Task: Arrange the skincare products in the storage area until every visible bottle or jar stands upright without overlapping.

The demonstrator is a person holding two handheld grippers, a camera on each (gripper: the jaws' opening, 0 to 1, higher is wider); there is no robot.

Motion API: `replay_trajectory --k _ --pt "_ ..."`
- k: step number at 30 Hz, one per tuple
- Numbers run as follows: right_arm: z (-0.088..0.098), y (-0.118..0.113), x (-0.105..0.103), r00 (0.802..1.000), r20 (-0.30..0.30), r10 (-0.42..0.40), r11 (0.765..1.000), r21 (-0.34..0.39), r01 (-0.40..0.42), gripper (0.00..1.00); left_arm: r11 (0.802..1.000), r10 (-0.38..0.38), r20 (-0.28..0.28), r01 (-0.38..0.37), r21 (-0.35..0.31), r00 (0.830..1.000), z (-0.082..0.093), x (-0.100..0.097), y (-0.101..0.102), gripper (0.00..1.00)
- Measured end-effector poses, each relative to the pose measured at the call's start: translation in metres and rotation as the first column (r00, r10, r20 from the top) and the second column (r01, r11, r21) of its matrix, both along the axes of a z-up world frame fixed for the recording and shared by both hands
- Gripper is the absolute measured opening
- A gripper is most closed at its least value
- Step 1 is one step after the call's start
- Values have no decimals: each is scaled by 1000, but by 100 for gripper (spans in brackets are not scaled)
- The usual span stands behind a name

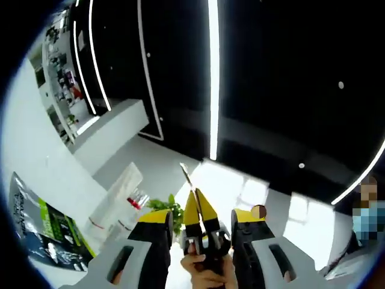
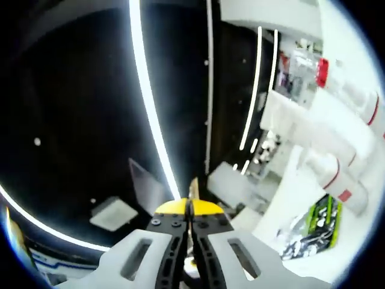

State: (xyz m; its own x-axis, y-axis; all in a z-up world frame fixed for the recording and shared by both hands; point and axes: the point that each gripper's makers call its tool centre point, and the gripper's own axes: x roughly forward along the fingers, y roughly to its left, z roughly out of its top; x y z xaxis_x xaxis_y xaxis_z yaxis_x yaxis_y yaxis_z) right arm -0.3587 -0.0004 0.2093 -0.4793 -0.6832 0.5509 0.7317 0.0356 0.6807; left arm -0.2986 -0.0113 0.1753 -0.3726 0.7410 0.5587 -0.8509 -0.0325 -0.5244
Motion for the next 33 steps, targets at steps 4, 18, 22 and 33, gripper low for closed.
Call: replay_trajectory --k 4,18,22,33 --pt "-5 -12 8 1000 -19 24 999 38 -24 0 999 26 -26 -26 -23 999 -4 1 0 20" --pt "-18 -22 20 994 -101 38 983 181 -19 2 993 -112 138 115 -15 984 -10 -3 -21 0" --pt "-8 -17 22 985 -173 10 973 227 30 11 988 -133 139 142 -56 981 -8 1 -30 0" --pt "-12 -27 37 976 -198 94 950 311 -28 24 949 -158 128 187 -255 979 -16 17 -28 0"
